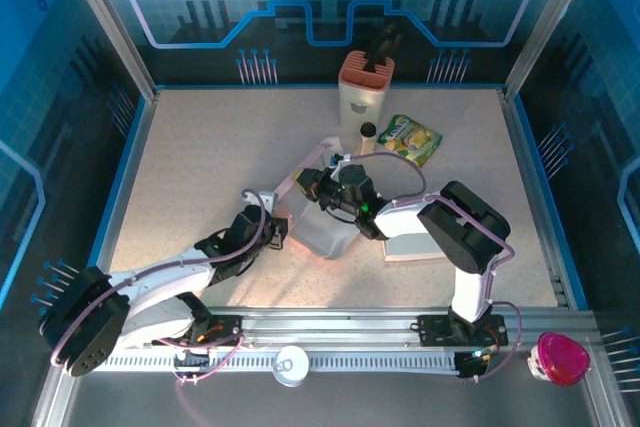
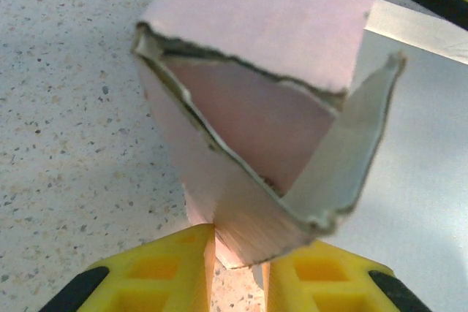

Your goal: Fold the paper box

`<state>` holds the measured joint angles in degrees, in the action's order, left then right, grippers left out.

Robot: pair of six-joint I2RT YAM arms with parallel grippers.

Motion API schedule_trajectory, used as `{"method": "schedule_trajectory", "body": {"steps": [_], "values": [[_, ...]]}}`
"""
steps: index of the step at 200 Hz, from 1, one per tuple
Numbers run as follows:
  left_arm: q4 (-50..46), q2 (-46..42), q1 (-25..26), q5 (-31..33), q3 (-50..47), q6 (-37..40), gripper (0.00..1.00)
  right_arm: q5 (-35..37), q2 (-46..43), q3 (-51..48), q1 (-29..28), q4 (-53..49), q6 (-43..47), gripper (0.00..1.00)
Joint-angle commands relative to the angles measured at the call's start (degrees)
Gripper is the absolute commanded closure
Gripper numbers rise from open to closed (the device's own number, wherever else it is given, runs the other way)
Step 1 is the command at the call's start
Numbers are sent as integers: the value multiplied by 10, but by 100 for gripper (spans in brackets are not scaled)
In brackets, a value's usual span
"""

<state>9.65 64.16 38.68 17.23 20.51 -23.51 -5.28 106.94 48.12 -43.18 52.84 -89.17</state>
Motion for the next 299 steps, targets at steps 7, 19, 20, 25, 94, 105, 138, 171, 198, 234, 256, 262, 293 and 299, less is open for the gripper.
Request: {"method": "schedule_trajectory", "body": {"steps": [7,19,20,25,94,105,138,171,198,234,256,262,293,299], "values": [[30,17,7,34,7,2,76,18,-14,-15,-11,9,-3,100],[34,23,8,42,7,-3,77,20,-13,-17,-13,14,-4,100],[34,23,8,42,7,-4,77,21,-13,-17,-13,14,-4,100],[37,27,9,44,7,-6,76,23,-13,-20,-15,18,-6,100],[49,55,24,94,19,-30,75,94,-8,-57,-46,81,-26,100],[49,58,25,103,21,-36,75,105,-9,-62,-50,87,-28,100],[52,75,28,121,29,-44,76,117,-12,-67,-55,87,-34,100],[42,96,40,152,46,-64,80,123,-8,-71,-56,95,-42,100],[36,115,48,180,54,-86,85,125,-4,-70,-59,104,-50,100],[35,137,56,216,62,-103,92,125,-4,-70,-59,107,-53,100],[21,154,60,246,75,-122,100,120,-3,-66,-57,105,-53,100],[16,157,61,256,78,-126,100,119,-2,-66,-58,104,-54,100],[-23,166,62,303,96,-160,100,110,-5,-63,-56,97,-54,100],[-30,165,62,310,99,-161,100,108,-6,-62,-55,93,-53,100]]}}
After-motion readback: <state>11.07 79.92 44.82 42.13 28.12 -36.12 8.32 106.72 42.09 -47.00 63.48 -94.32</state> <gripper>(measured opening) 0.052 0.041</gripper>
